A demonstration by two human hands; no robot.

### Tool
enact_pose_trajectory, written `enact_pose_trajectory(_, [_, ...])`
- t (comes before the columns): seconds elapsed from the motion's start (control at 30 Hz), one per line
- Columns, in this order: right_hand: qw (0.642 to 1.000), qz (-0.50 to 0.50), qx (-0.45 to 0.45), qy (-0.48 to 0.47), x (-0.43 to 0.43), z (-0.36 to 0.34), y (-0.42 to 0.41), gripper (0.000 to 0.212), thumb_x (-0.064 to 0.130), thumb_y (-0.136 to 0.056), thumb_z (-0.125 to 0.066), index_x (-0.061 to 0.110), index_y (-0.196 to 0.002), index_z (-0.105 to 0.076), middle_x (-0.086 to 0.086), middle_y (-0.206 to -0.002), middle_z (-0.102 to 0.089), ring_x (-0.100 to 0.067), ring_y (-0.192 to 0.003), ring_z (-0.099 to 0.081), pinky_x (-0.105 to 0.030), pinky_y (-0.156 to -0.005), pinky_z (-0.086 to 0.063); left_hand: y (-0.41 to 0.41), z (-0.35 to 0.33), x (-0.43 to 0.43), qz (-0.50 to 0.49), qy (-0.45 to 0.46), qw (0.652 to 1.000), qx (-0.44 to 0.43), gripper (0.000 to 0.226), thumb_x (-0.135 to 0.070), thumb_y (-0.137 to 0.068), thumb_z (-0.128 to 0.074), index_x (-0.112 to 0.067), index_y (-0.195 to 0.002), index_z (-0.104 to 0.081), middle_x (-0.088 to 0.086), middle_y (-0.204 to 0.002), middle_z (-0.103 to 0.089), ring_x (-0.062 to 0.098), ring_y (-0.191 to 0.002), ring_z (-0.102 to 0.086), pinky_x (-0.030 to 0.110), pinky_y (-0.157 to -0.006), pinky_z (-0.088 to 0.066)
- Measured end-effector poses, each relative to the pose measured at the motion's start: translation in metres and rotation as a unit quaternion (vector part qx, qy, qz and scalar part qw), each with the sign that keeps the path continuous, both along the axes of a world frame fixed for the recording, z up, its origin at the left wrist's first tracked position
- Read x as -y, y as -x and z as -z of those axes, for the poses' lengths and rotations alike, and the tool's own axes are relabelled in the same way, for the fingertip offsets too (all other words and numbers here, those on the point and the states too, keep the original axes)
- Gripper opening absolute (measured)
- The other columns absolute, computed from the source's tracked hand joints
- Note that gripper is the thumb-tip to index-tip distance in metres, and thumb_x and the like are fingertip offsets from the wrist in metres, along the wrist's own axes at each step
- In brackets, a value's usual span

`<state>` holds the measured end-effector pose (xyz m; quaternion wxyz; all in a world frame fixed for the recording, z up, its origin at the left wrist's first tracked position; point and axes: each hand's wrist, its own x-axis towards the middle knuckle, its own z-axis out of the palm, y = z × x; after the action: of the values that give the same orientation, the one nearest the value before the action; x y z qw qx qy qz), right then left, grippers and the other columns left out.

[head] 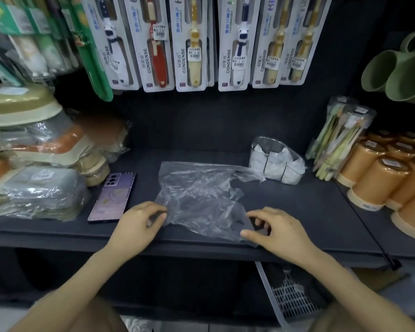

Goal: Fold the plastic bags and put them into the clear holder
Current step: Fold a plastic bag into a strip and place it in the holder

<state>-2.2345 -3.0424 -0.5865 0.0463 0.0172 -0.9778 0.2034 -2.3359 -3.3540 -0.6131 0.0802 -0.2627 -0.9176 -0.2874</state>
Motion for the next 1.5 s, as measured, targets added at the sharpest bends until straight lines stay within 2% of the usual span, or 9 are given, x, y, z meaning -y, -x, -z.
enact_pose_trajectory(0.23, [0.987, 0.061, -0.14, -0.046, -0.027, 0.03, -0.011, 0.023, 0.018, -0.077, -0.078, 0.017, -0.099, -0.074, 0.007, -0.079, -0.061, -0.015, -0.068, -0.062, -0.024, -0.059, -0.045, -0.001, 0.014, 0.021, 0.005, 0.075, 0.997, -0.018, 0.058, -0.052, -0.084, -0.038, -0.015, -0.112, -0.072, 0.001, -0.12, -0.068, 0.019, -0.109, -0.064, 0.024, -0.098, -0.041])
enact_pose_trajectory(0.47, [0.984, 0.042, -0.149, -0.09, -0.048, 0.031, -0.015, 0.033, 0.048, -0.084, -0.063, 0.02, -0.099, -0.072, 0.007, -0.082, -0.064, -0.019, -0.075, -0.064, -0.03, -0.057, -0.05, -0.006, 0.008, 0.018, -0.001, 0.062, 0.997, -0.039, 0.059, -0.055, -0.084, -0.036, -0.017, -0.105, -0.076, -0.002, -0.109, -0.072, 0.019, -0.099, -0.066, 0.024, -0.089, -0.044])
enact_pose_trajectory(0.57, [0.982, 0.067, -0.168, -0.059, -0.048, 0.025, -0.019, 0.05, 0.056, -0.091, -0.044, 0.018, -0.106, -0.072, 0.006, -0.093, -0.068, -0.019, -0.084, -0.063, -0.028, -0.067, -0.049, -0.004, -0.002, 0.015, -0.029, -0.011, 0.999, -0.028, 0.057, -0.058, -0.086, -0.036, -0.019, -0.099, -0.076, -0.008, -0.1, -0.071, 0.014, -0.091, -0.064, 0.027, -0.078, -0.047])
enact_pose_trajectory(0.7, [0.983, 0.049, -0.174, -0.043, 0.006, 0.01, 0.004, 0.057, 0.05, -0.096, -0.029, 0.015, -0.117, -0.069, -0.001, -0.116, -0.069, -0.024, -0.108, -0.063, -0.03, -0.095, -0.043, 0.007, -0.005, -0.005, -0.026, 0.024, 0.997, -0.072, 0.057, -0.05, -0.091, -0.032, -0.013, -0.109, -0.072, 0.006, -0.11, -0.069, 0.03, -0.103, -0.063, 0.038, -0.091, -0.048])
enact_pose_trajectory(0.87, [0.985, -0.141, 0.006, -0.101, 0.08, 0.022, 0.025, 0.084, 0.062, -0.083, 0.008, 0.022, -0.152, -0.018, 0.008, -0.156, -0.005, -0.008, -0.147, 0.001, -0.028, -0.117, 0.011, 0.006, 0.016, -0.033, 0.013, 0.158, 0.987, 0.034, 0.103, -0.079, -0.073, 0.006, -0.019, -0.152, -0.022, 0.007, -0.16, -0.017, 0.023, -0.149, -0.009, 0.03, -0.118, -0.004])
enact_pose_trajectory(1.0, [0.982, -0.119, 0.037, -0.143, 0.047, 0.04, 0.008, 0.086, 0.067, -0.079, 0.02, 0.028, -0.152, -0.002, 0.013, -0.155, 0.01, -0.005, -0.146, 0.012, -0.028, -0.116, 0.017, 0.008, 0.024, -0.03, 0.015, 0.218, 0.974, 0.068, 0.122, -0.084, -0.05, 0.035, -0.029, -0.153, 0.0, 0.002, -0.161, 0.006, 0.017, -0.148, 0.01, 0.027, -0.116, 0.011])
enact_pose_trajectory(1.17, [0.99, -0.045, 0.044, -0.128, 0.004, 0.029, -0.007, 0.109, 0.073, -0.068, 0.034, 0.023, -0.152, -0.015, 0.011, -0.157, -0.006, 0.002, -0.143, 0.004, -0.024, -0.117, 0.011, 0.003, 0.013, -0.032, 0.028, 0.207, 0.972, 0.104, 0.122, -0.092, -0.051, 0.024, -0.03, -0.153, -0.004, 0.001, -0.162, 0.0, 0.015, -0.149, 0.006, 0.027, -0.118, 0.006])
enact_pose_trajectory(1.33, [0.994, -0.049, 0.001, -0.094, 0.051, 0.017, 0.03, 0.093, 0.064, -0.08, 0.018, 0.017, -0.152, -0.014, 0.002, -0.16, -0.01, -0.004, -0.145, 0.001, -0.019, -0.113, 0.013, 0.023, -0.012, -0.037, -0.035, 0.076, 0.99, 0.115, 0.057, -0.049, -0.1, -0.03, -0.024, -0.152, -0.024, 0.004, -0.157, -0.029, 0.021, -0.146, -0.022, 0.031, -0.113, -0.021])
enact_pose_trajectory(1.5, [0.988, -0.105, 0.045, -0.104, 0.076, 0.03, 0.017, 0.1, 0.066, -0.073, 0.019, 0.013, -0.153, -0.013, -0.001, -0.161, -0.005, -0.01, -0.148, 0.002, -0.018, -0.111, 0.017, 0.044, -0.002, -0.045, -0.022, 0.197, 0.974, 0.106, 0.057, -0.042, -0.104, -0.024, -0.015, -0.153, -0.018, 0.007, -0.16, -0.016, 0.023, -0.149, -0.008, 0.031, -0.118, -0.003])
